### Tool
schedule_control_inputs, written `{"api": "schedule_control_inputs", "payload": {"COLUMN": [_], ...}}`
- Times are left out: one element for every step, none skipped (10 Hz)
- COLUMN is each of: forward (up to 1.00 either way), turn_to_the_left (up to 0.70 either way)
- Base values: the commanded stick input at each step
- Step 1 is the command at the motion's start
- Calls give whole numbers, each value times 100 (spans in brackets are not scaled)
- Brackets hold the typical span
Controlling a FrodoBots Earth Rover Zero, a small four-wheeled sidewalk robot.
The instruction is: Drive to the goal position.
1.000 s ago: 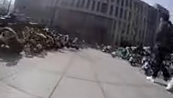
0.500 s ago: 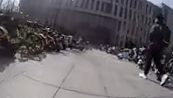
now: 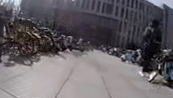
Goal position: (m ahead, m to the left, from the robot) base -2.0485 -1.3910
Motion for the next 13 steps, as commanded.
{"api": "schedule_control_inputs", "payload": {"forward": [100,100,100,45,0,0,0,0,0,0,0,0,0], "turn_to_the_left": [0,0,0,0,0,0,0,0,0,0,0,0,0]}}
